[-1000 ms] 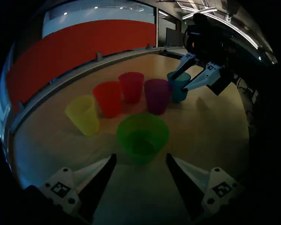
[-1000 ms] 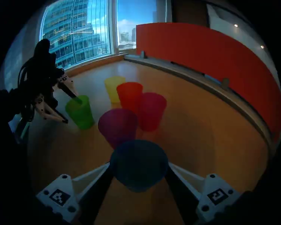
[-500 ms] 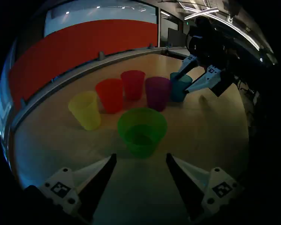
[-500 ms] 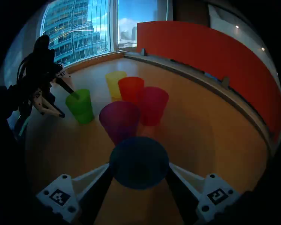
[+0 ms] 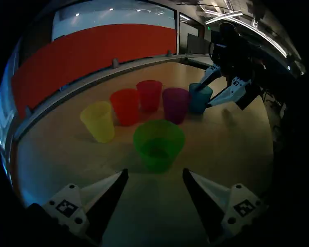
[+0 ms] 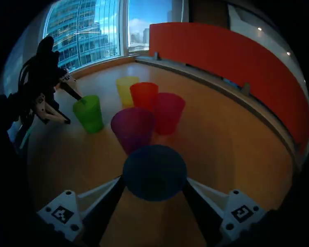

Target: Pour water

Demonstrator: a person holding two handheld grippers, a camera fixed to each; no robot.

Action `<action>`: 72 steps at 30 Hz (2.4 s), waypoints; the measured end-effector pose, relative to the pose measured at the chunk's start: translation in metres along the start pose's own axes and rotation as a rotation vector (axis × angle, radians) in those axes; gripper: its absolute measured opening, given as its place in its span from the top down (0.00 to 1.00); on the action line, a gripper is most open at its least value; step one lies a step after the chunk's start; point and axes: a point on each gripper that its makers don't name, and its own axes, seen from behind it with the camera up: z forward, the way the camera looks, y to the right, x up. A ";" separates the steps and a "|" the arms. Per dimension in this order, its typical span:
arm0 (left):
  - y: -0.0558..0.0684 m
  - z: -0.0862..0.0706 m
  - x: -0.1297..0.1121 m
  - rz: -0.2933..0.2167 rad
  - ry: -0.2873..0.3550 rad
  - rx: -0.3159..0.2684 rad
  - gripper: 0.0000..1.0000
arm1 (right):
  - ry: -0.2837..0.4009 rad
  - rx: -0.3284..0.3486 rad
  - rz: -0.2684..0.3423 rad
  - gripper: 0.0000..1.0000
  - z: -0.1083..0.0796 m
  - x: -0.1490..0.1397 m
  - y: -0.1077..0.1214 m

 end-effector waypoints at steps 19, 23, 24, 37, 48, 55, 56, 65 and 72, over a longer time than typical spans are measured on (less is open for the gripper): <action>-0.012 -0.050 0.003 -0.090 0.110 0.117 0.02 | 0.086 -0.096 0.072 0.00 -0.052 -0.013 -0.001; -0.020 -0.061 0.006 -0.114 0.151 0.165 0.02 | 0.120 -0.121 0.093 0.00 -0.062 -0.009 0.001; -0.023 -0.064 0.007 -0.122 0.164 0.179 0.02 | 0.130 -0.128 0.098 0.00 -0.065 -0.007 0.001; -0.048 -0.093 0.022 -0.190 0.318 0.336 0.02 | 0.269 -0.232 0.135 0.00 -0.095 0.019 0.007; -0.061 -0.119 0.051 -0.212 0.464 0.455 0.02 | 0.419 -0.414 0.184 0.00 -0.117 0.047 0.030; -0.066 -0.127 0.059 -0.251 0.535 0.513 0.02 | 0.502 -0.487 0.225 0.00 -0.125 0.053 0.039; -0.067 -0.127 0.059 -0.257 0.542 0.522 0.02 | 0.510 -0.498 0.234 0.00 -0.126 0.053 0.041; -0.073 -0.137 0.065 -0.263 0.602 0.607 0.02 | 0.619 -0.666 0.293 0.00 -0.153 0.059 0.068; -0.076 -0.145 0.074 -0.255 0.640 0.665 0.02 | 0.698 -0.788 0.333 0.00 -0.180 0.059 0.085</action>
